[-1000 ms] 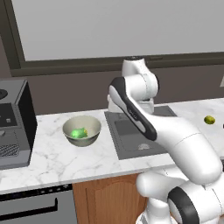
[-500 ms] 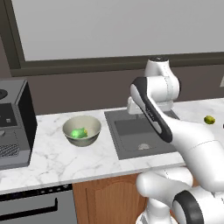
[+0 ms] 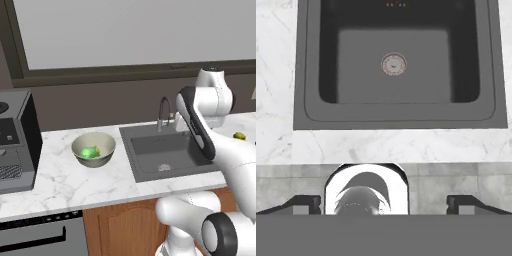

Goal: There is a mixed pile of frozen fruits and vegetables on the counter. Locate all the frozen vegetables and place the items in a bowl on the counter. Take all the frozen fruits and defrost them in a running sink.

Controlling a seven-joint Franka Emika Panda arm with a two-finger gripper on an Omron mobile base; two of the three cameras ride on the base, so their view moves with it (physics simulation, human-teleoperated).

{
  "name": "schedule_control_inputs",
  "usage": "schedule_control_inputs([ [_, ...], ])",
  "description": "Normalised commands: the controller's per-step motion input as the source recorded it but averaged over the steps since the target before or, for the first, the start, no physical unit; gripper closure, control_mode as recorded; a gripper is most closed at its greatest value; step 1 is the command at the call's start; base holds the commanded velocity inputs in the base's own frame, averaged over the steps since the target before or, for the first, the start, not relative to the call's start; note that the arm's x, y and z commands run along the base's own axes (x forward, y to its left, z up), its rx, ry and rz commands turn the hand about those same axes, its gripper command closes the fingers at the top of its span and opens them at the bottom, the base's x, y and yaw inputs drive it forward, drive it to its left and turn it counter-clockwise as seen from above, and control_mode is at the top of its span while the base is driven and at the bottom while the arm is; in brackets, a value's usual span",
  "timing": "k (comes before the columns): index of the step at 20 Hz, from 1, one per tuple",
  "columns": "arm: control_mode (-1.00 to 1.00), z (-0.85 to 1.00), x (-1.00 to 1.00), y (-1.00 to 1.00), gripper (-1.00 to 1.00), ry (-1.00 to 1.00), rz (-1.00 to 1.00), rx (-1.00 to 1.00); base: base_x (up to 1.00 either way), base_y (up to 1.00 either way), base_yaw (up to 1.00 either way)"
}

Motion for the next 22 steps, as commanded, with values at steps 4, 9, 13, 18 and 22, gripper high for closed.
schedule_control_inputs([
  [4,-1.00,-0.10,0.00,-0.91,-1.00,0.04,-0.05,-0.01,0.00,0.00,0.00],
  [9,-1.00,-0.16,0.00,-0.93,-1.00,0.02,-0.10,-0.03,0.00,0.00,0.00],
  [13,-1.00,-0.22,0.00,-0.95,-1.00,0.02,-0.16,-0.02,0.00,0.00,0.00],
  [18,-1.00,-0.23,0.00,-0.88,-1.00,0.01,-0.20,-0.03,0.00,0.00,0.00],
  [22,-1.00,-0.22,0.08,-0.84,-1.00,0.05,-0.21,-0.03,0.00,0.00,0.00],
])
